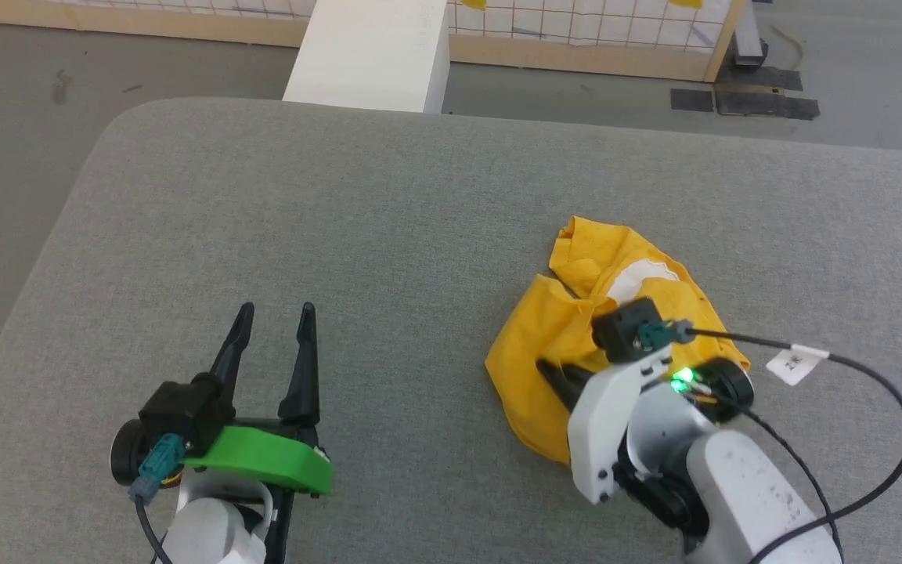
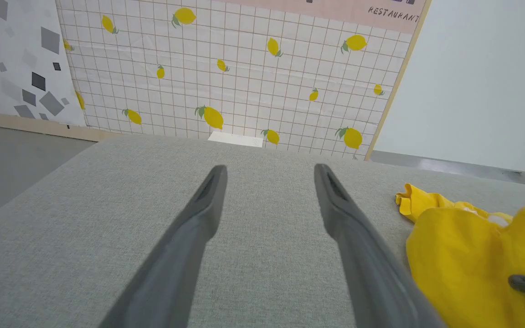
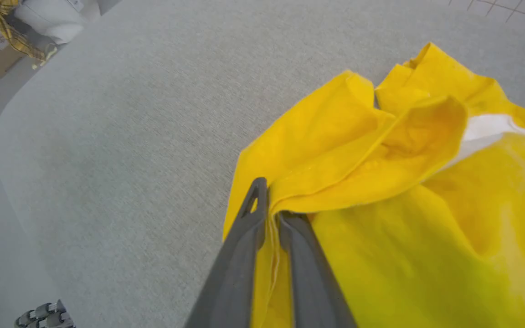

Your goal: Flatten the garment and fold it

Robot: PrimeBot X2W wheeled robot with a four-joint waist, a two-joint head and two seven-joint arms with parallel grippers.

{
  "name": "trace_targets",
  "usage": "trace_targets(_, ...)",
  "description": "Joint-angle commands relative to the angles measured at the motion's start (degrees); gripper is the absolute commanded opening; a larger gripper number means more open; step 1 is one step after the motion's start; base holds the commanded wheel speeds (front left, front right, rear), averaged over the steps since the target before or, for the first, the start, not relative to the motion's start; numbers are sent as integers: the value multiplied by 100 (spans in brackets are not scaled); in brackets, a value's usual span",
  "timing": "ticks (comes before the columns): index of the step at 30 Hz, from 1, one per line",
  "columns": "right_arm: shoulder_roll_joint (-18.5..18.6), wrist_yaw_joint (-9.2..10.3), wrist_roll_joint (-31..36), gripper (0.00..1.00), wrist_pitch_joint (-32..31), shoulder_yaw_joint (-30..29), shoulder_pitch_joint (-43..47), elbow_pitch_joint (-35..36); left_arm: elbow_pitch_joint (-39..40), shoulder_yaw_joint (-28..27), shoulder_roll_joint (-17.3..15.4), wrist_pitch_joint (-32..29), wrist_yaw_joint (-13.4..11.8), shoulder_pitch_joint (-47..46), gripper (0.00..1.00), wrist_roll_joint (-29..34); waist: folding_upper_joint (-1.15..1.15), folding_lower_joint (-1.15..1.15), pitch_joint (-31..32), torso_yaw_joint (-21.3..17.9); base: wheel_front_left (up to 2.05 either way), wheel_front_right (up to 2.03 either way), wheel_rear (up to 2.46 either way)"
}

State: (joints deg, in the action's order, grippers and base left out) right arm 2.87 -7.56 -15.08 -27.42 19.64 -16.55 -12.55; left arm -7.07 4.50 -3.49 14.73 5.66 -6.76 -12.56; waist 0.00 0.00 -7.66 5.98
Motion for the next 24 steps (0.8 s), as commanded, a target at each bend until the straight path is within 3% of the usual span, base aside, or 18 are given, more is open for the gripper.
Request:
trace_targets(1,0,8,-110,0,170,18,-160,70,-13,-30,31,27,43,-105,100,52,0,0,11,8,0,0,0)
trace_targets(7,0,8,-277,0,864,-643,-498,534,-34,-124,47,27,68,-87,100,95,0,0,69,-47,0,0,0)
trace_targets(11,0,8,94,0,1179,-1921,-443,868,-30,-133,53,27,82,-88,100,115,0,0,100,-67,0,0,0)
trace_targets(12,0,8,533,0,1120,-3058,-119,1038,-23,-140,55,27,93,-73,100,118,0,0,114,-104,0,0,0)
trace_targets(16,0,8,903,0,850,-4132,484,1013,-38,-154,57,27,106,-34,100,130,0,0,137,-181,0,0,0)
trace_targets(20,0,8,991,0,565,-4700,1086,704,-55,-181,59,27,118,-8,100,136,0,0,158,-291,0,0,0)
trace_targets(24,0,8,843,0,448,-4831,1452,349,-67,-185,59,27,128,10,100,157,0,0,186,-410,0,0,0)
